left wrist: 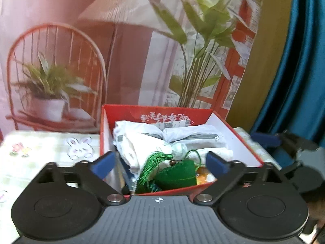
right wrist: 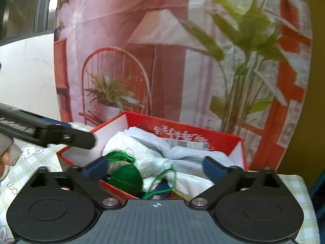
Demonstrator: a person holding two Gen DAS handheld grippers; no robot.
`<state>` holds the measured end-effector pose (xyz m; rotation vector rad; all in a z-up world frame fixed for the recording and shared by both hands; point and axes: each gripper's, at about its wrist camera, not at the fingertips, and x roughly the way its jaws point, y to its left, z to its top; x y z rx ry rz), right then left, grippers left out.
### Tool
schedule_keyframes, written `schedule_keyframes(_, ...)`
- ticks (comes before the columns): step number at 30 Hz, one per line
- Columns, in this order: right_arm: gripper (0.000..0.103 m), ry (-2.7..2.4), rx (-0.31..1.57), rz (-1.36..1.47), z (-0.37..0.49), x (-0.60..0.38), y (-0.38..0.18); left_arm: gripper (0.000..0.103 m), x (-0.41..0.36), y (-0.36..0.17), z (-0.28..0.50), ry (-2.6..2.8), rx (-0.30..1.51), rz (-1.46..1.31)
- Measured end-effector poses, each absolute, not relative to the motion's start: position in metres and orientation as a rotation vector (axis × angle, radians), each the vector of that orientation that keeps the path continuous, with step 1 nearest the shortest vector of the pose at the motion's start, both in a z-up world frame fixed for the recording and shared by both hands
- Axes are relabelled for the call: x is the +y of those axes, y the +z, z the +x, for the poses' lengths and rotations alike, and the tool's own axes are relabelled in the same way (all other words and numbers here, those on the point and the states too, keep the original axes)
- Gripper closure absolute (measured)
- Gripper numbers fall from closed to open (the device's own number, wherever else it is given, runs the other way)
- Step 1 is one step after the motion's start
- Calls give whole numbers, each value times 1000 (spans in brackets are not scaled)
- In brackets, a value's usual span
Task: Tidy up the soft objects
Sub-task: 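Open both grippers to drop the green pouch into the box, then move both grippers back to the wrapped bread packet on the table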
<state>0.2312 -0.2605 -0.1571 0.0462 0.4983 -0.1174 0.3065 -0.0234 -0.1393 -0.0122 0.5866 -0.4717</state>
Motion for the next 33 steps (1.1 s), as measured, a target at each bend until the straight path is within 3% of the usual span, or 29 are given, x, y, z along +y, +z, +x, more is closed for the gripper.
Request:
schedule_keyframes(11,0,-163,430,59,155,-298,-165,0,-40,-139,257,-423,534,70)
schedule_keyframes(21,0,-129,626,80,87,-322,-212,1,-83,-180,226,-560,671,64)
schedule_keyframes(28,0,-145,715,147,48,-319,-237,12,-108,-216,219,-670,773,20)
schedule_keyframes(33,0,-160,753,220,33,-306,-248,14,-124,-241,218,-767,859,-51)
